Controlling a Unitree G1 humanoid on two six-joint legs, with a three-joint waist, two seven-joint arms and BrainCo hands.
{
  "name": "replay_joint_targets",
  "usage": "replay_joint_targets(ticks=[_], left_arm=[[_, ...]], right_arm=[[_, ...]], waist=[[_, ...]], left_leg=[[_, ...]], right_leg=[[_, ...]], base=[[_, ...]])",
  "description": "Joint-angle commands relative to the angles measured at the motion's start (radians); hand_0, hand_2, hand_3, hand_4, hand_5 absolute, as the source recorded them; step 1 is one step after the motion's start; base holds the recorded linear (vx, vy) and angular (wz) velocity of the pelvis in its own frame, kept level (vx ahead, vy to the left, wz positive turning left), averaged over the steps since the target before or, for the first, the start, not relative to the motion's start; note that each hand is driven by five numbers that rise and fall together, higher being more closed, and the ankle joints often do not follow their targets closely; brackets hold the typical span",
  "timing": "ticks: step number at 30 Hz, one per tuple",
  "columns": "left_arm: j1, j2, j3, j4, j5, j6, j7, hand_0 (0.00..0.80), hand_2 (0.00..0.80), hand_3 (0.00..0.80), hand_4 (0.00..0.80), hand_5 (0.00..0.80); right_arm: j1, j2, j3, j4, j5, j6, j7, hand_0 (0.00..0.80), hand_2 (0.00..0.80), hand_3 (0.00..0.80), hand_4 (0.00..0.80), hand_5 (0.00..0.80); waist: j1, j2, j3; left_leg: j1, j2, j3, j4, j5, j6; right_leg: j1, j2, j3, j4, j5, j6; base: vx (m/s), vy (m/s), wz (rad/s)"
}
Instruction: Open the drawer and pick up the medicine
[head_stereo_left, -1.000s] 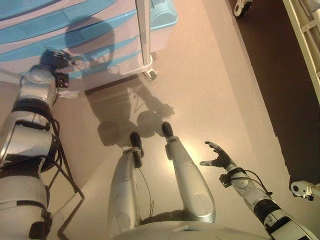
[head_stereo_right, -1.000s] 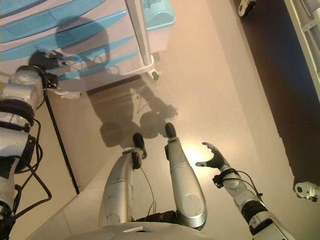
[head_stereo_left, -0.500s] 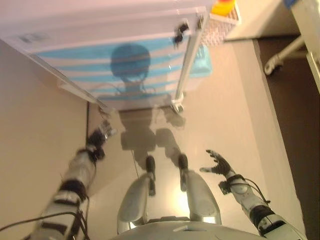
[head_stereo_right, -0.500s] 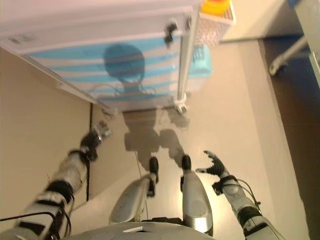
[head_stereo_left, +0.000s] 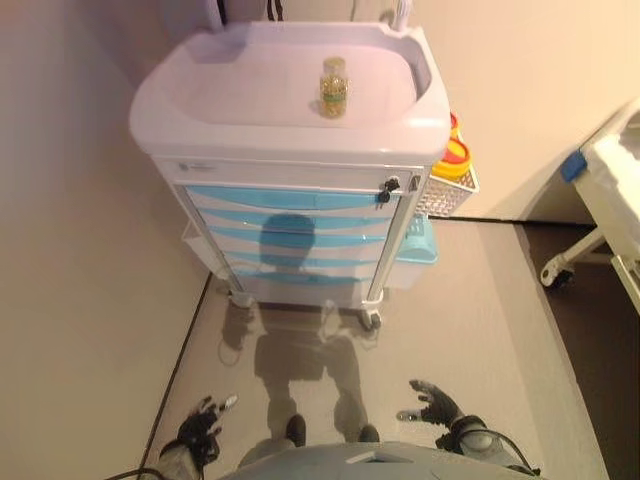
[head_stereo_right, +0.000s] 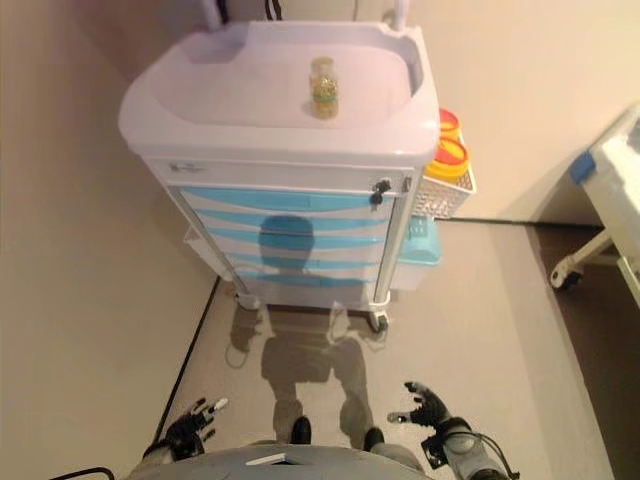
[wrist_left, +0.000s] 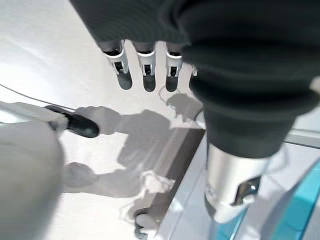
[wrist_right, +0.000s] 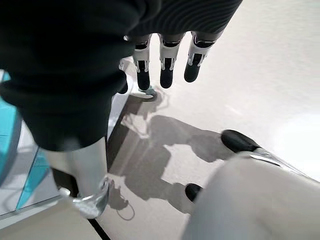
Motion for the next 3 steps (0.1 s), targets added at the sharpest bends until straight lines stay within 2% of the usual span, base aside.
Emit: replay_joint_targets(ticks=[1, 3], left_arm=[[-0.079, -0.025, -0.026, 0.056, 0.136, -0.007, -0.053, 0.0, 0.0, 0.0, 0.0, 0.0], [-0.081, -0.028, -0.051, 0.057, 0.146, -0.005, -0.086, 0.0, 0.0, 0.0, 0.0, 0.0]], right_arm=[[-0.046, 0.017, -0.006, -0.003, -0.028, -0.017, -0.004, 0.0, 0.0, 0.0, 0.0, 0.0], [-0.053, 0.017, -0.005, -0.004, -0.031, -0.01, -0.002, 0.0, 0.0, 0.0, 0.0, 0.0]], waist=[[0.014, -0.027, 0.017], [0.013, -0.029, 0.013]], left_leg=[[0.002, -0.038, 0.034, 0.004, -0.082, 0.003], [0.006, -0.038, 0.039, 0.005, -0.086, 0.005]], right_leg=[[-0.015, -0.013, -0.011, 0.011, 0.025, 0.047], [-0.013, -0.014, -0.011, 0.007, 0.027, 0.049]], base=[[-0.01, -0.023, 0.06], [-0.009, -0.006, 0.08]])
